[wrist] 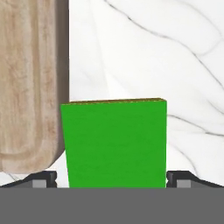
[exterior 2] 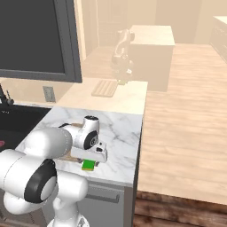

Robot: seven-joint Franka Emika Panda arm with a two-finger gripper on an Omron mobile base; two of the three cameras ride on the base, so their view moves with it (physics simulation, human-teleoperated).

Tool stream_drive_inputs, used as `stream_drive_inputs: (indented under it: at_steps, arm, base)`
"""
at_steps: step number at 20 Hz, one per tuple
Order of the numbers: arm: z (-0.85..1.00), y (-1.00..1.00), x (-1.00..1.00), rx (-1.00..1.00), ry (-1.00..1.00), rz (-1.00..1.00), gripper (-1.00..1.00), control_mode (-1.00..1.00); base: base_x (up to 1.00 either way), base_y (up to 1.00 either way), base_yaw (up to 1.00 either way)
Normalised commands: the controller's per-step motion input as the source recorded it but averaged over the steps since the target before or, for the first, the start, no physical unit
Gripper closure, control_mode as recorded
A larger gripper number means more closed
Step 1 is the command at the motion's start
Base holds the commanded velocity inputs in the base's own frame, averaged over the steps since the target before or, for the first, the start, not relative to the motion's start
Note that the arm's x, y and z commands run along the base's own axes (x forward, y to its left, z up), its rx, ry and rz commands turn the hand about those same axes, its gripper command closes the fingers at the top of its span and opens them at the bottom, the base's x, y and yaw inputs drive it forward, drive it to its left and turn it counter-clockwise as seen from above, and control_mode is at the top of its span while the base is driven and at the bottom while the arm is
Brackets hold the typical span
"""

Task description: Pick up the sponge from the counter and clean the cutting board by briefly scrubbing or pressing down on the cutting board. Once finished, release the sponge.

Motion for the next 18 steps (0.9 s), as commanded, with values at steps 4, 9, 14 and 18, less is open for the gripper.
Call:
stream_drive_inputs:
  at_steps: [4, 9, 14, 18]
  arm:
    - [-0.23, 0.0, 0.0, 0.0, 0.0, 0.0, -1.0, -1.0]
    - [-0.14, 0.0, 0.0, -0.01, 0.0, 0.0, -1.0, -1.0]
    - [-0.09, 0.0, 0.0, -0.01, 0.0, 0.0, -1.0, -1.0]
    - [0.0, 0.0, 0.0, 0.0, 0.0, 0.0, -1.0, -1.0]
  base:
    - [0.0, 0.0, 0.0]
    - [0.0, 0.0, 0.0]
    - [0.0, 0.0, 0.0]
    - [0.0, 0.0, 0.0]
